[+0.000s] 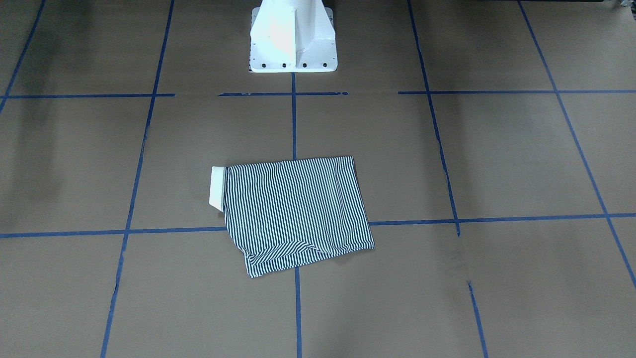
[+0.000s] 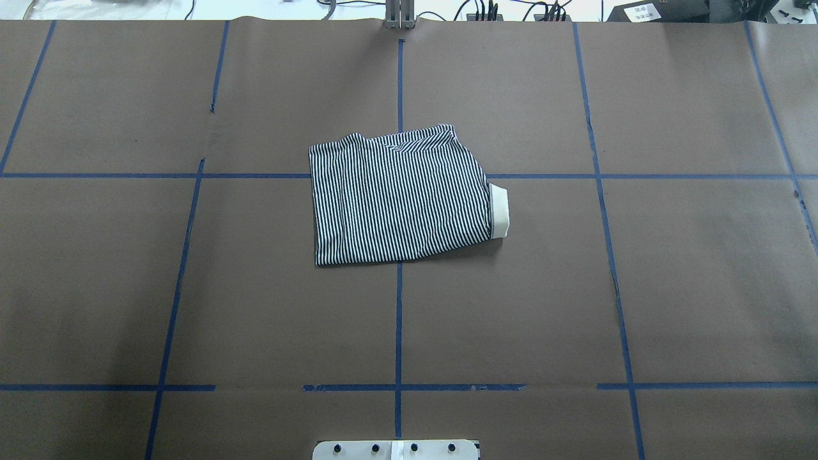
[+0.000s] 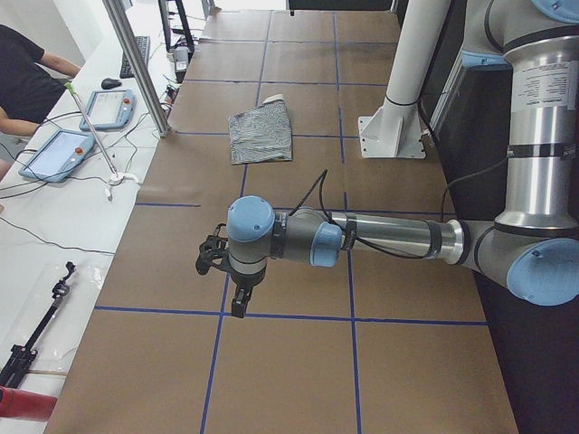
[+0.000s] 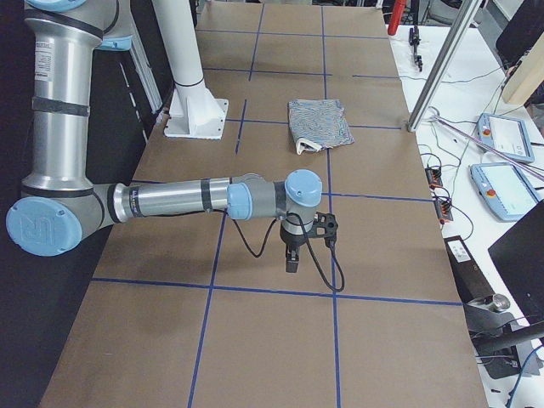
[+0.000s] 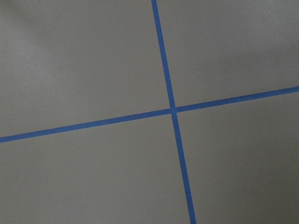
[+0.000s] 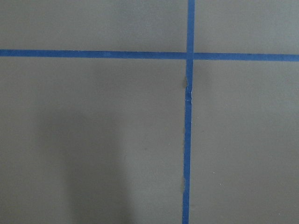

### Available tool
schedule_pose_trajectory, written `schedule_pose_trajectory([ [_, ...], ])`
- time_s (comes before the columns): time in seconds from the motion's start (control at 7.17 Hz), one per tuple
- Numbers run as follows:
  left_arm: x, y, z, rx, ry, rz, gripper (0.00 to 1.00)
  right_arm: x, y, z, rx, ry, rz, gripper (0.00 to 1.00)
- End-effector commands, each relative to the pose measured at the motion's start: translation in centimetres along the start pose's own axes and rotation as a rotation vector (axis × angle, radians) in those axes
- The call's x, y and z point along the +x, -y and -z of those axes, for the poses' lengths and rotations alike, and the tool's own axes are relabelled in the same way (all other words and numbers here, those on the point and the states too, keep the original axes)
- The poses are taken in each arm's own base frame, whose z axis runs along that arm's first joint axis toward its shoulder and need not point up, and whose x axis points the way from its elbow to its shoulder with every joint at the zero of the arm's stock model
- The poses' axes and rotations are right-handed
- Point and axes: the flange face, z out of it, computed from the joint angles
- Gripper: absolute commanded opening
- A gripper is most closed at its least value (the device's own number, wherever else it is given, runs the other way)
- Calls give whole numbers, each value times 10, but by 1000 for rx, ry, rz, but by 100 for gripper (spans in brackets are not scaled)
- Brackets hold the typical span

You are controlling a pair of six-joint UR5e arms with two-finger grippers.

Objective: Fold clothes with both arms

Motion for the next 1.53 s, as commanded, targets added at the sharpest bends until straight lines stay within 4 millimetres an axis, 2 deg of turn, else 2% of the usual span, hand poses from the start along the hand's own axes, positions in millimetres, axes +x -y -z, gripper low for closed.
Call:
schedule_pose_trajectory([
  [0.0, 2, 1, 2, 5, -1, -8, 100, -3, 0, -2, -3, 2, 7, 100],
  [0.98, 3, 2, 1, 5, -1, -12, 100, 1, 6, -9, -19, 9, -5, 100],
  [1.39, 15, 5, -10, -17, -11, -36, 100, -2, 6, -13, -27, 5, -11, 100],
])
